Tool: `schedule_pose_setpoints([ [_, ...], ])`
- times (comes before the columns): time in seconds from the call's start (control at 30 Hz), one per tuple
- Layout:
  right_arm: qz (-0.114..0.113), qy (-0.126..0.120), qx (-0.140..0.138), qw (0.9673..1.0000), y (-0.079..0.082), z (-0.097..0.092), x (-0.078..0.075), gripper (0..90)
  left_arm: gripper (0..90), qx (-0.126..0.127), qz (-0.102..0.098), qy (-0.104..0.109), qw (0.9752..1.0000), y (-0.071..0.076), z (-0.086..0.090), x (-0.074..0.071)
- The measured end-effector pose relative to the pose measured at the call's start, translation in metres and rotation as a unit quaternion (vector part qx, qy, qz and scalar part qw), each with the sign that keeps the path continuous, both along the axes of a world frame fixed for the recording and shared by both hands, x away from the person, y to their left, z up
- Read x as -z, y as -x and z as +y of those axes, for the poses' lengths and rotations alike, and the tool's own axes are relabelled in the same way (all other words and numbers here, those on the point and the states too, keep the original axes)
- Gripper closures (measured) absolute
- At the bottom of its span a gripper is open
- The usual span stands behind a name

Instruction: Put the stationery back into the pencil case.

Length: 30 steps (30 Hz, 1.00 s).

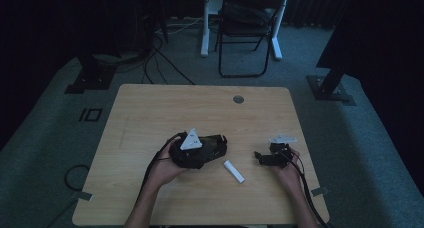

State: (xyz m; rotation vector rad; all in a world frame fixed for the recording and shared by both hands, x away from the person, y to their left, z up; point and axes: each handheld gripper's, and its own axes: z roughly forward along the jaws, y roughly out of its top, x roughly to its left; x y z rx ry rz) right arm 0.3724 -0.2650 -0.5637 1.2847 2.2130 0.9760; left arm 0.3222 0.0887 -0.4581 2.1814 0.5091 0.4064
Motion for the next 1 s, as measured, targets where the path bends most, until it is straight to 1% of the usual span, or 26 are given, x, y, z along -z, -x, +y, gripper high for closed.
schedule_pose_setpoints([
  [0.2, 0.0, 0.0, 0.0, 1.0, 0.0, 0.0, 0.0, 14.2, 41.7, -0.007, -0.001, -0.001, 1.0, -0.003, 0.002, 0.001],
  [0.37, 0.0, 0.0, 0.0, 1.0, 0.0, 0.0, 0.0, 14.2, 41.7, -0.013, -0.002, 0.004, 0.9999, -0.006, 0.002, 0.001],
  [0.67, 0.0, 0.0, 0.0, 1.0, 0.0, 0.0, 0.0, 14.2, 41.6, -0.024, -0.006, -0.001, 0.9997, -0.011, 0.004, 0.003],
  [0.9, 0.0, 0.0, 0.0, 1.0, 0.0, 0.0, 0.0, 14.2, 41.7, -0.031, -0.005, 0.001, 0.9995, -0.014, 0.005, 0.005],
  [1.0, 0.0, 0.0, 0.0, 1.0, 0.0, 0.0, 0.0, 14.2, 41.7, -0.033, -0.006, -0.003, 0.9994, -0.016, 0.005, 0.006],
])
